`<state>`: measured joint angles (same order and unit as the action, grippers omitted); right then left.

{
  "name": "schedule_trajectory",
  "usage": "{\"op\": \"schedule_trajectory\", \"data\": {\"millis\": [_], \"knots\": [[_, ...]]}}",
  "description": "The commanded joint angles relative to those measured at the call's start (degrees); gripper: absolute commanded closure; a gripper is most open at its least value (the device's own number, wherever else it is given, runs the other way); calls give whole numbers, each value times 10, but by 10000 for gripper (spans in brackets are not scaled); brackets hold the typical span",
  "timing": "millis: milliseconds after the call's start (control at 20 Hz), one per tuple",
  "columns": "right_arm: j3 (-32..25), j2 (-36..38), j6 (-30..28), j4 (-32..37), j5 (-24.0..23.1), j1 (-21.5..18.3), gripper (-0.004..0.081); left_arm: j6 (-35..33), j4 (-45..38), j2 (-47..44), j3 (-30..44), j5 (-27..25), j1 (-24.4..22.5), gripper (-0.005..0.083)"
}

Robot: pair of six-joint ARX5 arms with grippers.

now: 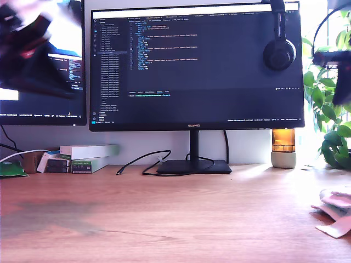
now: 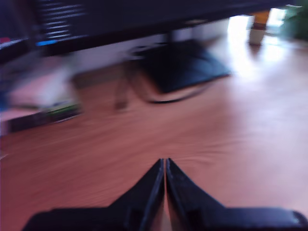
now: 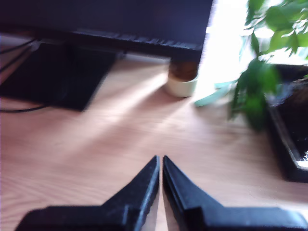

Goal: Fold the tea towel to a neat square and place it to the right

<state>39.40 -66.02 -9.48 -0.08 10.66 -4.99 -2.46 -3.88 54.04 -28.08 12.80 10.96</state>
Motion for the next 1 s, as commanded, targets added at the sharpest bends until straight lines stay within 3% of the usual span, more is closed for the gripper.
{"op": "schedule_trajectory", "data": {"millis": [0,150,350,450,700,950], "knots": [[-10,-8,-14,3,30,-37,780,-11,-5,0,-1,19,-36,793],[-31,-5,-22,6,72,-87,780,-10,-9,-1,-1,55,-99,793],[-77,22,-15,17,74,-93,780,-10,-19,-10,26,59,-119,793],[-108,50,11,58,74,-88,780,-9,-29,-32,54,44,-118,793],[-179,153,50,132,13,-59,780,12,-42,-112,118,-2,-118,793],[-243,255,68,146,-84,20,780,21,-51,-184,182,-13,-106,793]]}}
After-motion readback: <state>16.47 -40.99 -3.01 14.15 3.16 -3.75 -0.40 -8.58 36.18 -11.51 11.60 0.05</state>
